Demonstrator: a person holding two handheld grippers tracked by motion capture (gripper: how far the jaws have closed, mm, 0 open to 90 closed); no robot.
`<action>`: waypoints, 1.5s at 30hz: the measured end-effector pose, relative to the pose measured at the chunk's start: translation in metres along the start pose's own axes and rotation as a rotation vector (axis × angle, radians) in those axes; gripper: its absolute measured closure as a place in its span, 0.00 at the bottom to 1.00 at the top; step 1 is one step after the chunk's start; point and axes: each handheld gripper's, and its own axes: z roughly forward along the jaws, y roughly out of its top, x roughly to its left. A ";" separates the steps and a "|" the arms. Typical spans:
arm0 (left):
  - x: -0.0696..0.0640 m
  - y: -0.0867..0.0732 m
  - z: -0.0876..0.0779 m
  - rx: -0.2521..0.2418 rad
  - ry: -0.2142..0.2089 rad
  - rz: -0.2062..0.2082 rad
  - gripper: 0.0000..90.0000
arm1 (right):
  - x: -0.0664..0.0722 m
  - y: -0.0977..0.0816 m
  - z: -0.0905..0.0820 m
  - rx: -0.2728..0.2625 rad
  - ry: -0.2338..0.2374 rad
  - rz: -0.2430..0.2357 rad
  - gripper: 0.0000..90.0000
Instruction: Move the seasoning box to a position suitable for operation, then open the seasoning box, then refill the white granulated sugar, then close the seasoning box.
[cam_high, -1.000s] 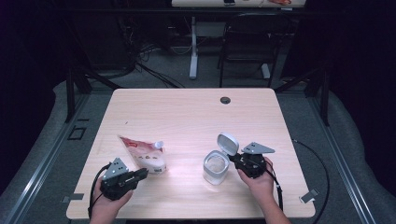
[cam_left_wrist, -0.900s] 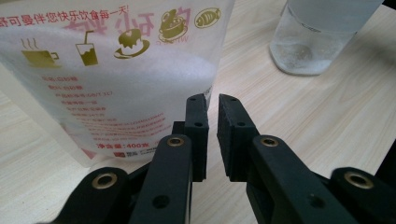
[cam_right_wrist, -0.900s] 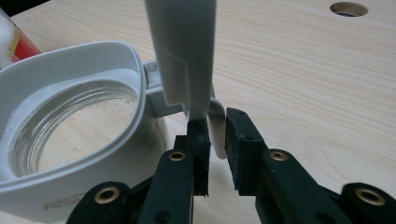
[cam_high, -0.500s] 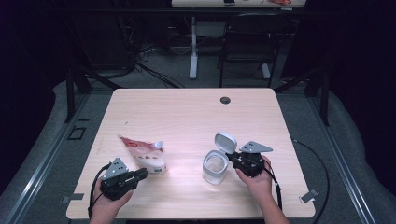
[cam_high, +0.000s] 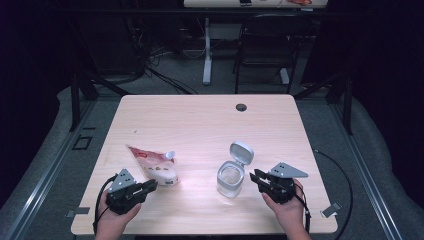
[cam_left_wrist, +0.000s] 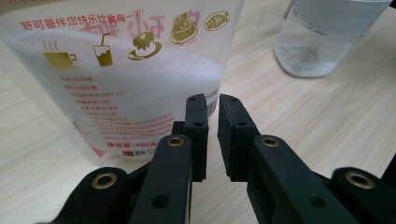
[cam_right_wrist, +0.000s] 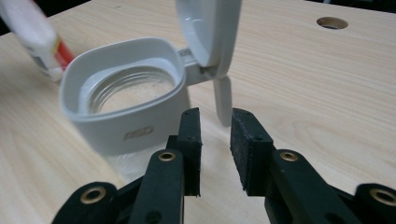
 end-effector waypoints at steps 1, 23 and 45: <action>0.001 0.000 0.000 0.002 0.002 0.001 0.91 | 0.002 -0.001 -0.003 0.004 0.005 -0.005 0.82; 0.018 -0.003 -0.010 -0.018 0.053 -0.054 0.86 | 0.016 -0.005 -0.007 -0.001 0.026 -0.044 0.79; 0.056 0.008 -0.032 -0.073 0.150 -0.127 0.62 | 0.014 -0.004 -0.011 -0.014 0.030 -0.038 0.79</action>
